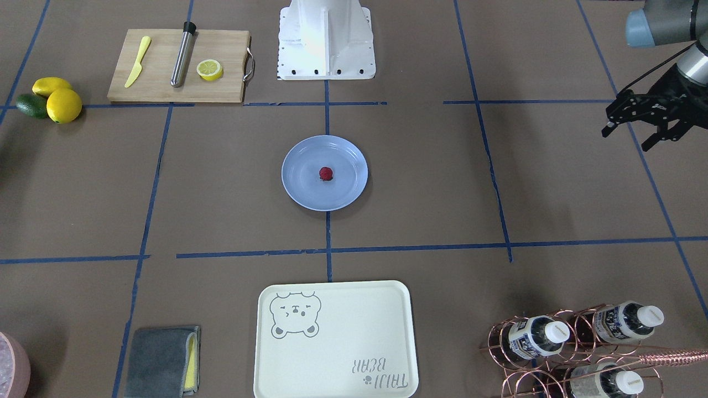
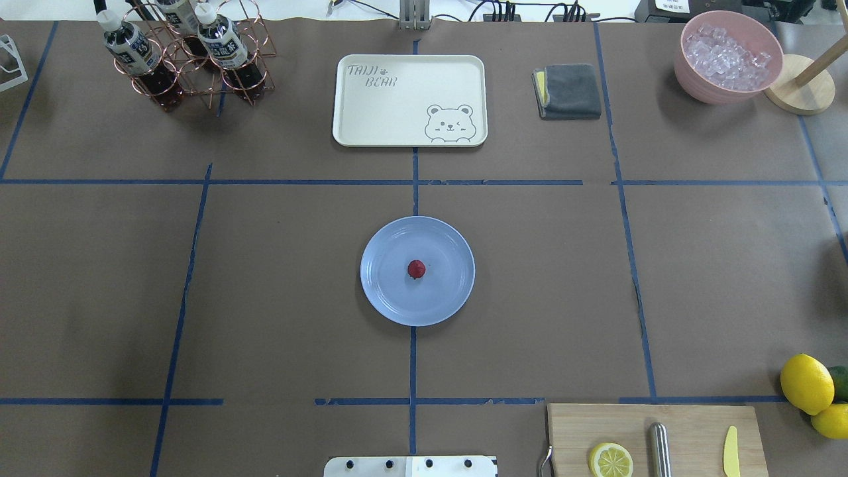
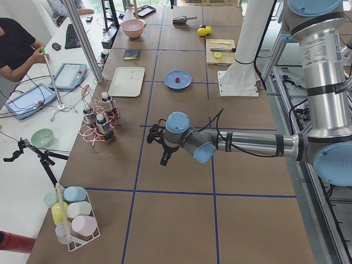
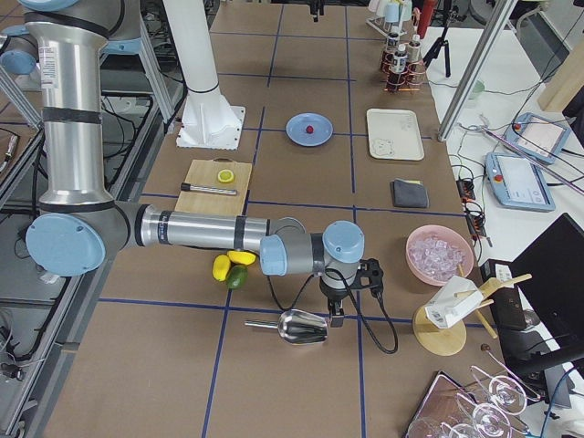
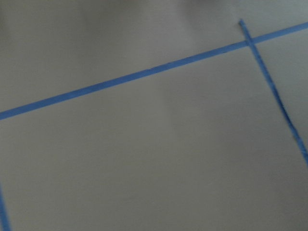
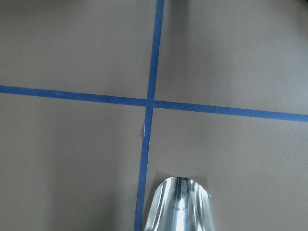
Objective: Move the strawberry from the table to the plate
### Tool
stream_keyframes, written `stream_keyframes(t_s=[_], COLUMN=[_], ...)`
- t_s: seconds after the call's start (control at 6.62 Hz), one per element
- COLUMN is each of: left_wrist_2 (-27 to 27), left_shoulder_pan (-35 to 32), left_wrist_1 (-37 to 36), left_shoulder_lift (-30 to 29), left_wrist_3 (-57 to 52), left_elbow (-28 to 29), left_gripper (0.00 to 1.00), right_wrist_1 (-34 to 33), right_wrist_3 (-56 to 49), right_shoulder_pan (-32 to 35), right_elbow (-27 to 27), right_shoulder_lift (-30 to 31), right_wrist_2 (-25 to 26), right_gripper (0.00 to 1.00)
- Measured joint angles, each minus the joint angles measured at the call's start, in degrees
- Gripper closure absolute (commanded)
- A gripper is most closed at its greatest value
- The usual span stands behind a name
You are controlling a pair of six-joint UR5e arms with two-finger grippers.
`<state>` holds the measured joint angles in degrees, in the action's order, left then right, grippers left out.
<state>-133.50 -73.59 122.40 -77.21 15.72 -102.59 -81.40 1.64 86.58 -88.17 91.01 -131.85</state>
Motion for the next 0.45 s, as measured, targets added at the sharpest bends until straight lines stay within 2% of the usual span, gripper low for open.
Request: stream_keyframes(t_s=[0.45], left_wrist_2=[-0.13], left_shoulder_pan=[-6.8], left_wrist_1=[-18.03], left_shoulder_lift=[-5.24], left_wrist_3=[-10.05], left_elbow=[0.34], left_gripper=[0.0], right_wrist_1=[-0.14], right_wrist_3=[-2.22], right_shoulder_pan=[1.12], right_elbow=[0.14], right_shoulder_lift=[0.08], right_wrist_2=[-0.63], right_gripper=[0.0])
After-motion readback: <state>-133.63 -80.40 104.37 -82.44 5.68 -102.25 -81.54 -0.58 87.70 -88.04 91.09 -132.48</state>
